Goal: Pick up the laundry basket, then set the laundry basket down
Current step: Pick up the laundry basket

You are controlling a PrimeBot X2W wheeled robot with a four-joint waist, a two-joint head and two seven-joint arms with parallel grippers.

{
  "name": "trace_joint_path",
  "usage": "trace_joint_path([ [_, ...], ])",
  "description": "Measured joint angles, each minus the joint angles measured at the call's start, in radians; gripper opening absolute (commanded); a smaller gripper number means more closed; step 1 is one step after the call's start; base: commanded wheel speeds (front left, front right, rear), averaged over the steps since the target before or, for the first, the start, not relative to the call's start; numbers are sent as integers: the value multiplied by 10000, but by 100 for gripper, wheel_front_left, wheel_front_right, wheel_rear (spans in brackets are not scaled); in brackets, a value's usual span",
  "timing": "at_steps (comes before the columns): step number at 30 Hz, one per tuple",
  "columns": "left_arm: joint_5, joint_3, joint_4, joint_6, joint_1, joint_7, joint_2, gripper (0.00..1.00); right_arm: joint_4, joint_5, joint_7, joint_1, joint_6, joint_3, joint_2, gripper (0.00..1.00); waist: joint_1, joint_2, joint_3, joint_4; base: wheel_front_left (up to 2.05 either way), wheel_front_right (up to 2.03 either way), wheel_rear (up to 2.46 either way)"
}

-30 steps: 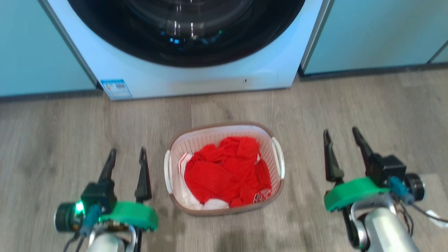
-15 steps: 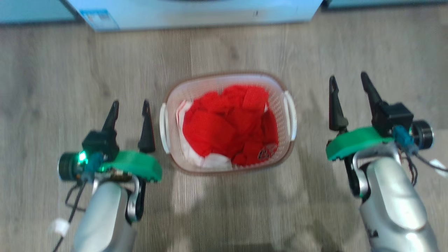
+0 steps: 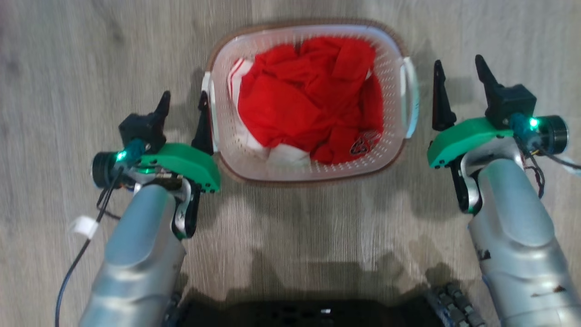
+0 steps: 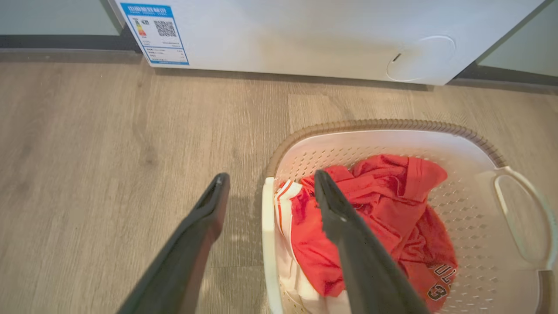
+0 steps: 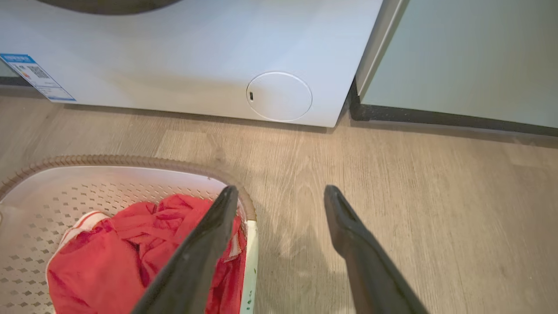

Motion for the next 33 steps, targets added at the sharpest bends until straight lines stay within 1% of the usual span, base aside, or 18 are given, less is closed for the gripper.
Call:
trace_joint_path([
  [6, -502, -456, 920, -144, -755, 0, -12, 100, 917, -4, 0, -589, 0, -69, -67, 100, -1, 0, 888, 160, 0, 0, 0],
  [12, -1034, -1012, 1605, -194, -1196, 0, -21, 100, 1561, -2, 0, -954, 0, -151, -82, 100, -2, 0, 1482, 330, 0, 0, 0],
  [26, -2065, -2209, 2571, -234, -1997, 0, -36, 100, 2355, -2, 0, -1404, 0, -58, -96, 100, -3, 0, 2118, 573, 0, 0, 0],
  [33, -2525, -2872, 2897, -134, -2349, 0, -44, 100, 2828, -6, 0, -1691, 0, -2, -142, 100, -3, 0, 2299, 685, 0, 0, 0],
])
